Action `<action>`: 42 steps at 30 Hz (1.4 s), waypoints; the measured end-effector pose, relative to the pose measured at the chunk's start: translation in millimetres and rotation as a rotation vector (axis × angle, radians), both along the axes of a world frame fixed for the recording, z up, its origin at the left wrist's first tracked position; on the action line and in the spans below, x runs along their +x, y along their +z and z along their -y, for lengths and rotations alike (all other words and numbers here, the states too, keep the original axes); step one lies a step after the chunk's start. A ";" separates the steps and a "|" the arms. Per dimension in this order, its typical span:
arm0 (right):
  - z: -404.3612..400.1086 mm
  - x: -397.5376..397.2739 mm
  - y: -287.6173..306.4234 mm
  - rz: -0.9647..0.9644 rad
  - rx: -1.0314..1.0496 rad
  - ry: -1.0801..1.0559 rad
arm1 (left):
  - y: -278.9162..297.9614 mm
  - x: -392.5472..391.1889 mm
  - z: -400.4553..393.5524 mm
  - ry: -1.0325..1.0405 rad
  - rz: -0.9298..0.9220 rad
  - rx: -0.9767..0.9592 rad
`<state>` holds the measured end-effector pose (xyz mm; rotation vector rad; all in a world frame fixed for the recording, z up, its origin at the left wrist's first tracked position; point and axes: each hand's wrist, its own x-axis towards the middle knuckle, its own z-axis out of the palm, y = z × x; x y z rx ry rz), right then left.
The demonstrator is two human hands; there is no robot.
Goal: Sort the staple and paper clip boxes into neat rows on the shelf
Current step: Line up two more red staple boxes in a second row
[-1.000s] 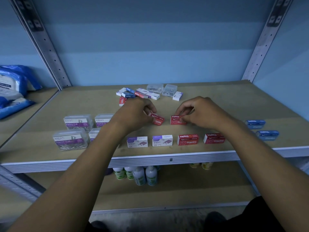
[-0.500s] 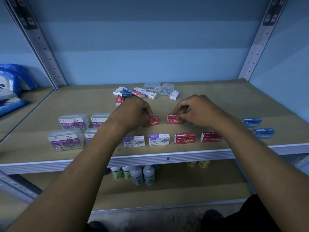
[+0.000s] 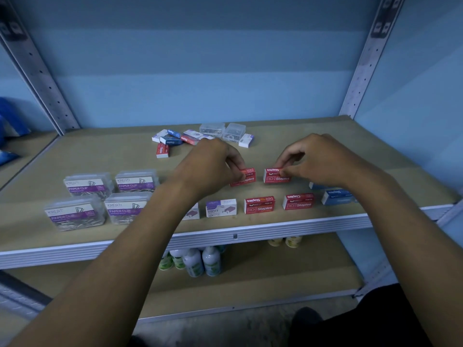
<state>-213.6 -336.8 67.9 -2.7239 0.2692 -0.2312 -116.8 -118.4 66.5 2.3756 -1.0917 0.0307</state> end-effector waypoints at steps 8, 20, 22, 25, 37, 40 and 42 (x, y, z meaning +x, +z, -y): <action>15.0 -21.0 -0.3 -0.010 0.010 -0.025 | -5.5 -7.3 21.3 -0.064 -0.028 0.017; 21.1 -21.2 -5.7 -0.026 0.036 -0.001 | -10.6 -7.9 31.3 -0.095 -0.048 0.066; 22.9 -20.0 -8.4 -0.033 0.024 -0.006 | -11.6 -6.6 31.5 -0.096 -0.039 0.080; 23.2 -20.1 -10.0 -0.051 0.026 0.004 | -13.3 -5.8 32.1 -0.103 -0.044 0.110; 21.1 -21.5 -8.6 -0.028 0.005 -0.002 | -14.5 -8.0 28.1 -0.088 -0.068 0.057; 18.7 -19.9 -8.0 0.013 0.025 0.004 | -13.9 -6.0 25.0 -0.072 -0.060 0.044; 16.3 -17.2 -8.3 0.047 0.027 0.010 | -13.7 -4.2 22.0 -0.054 -0.052 0.034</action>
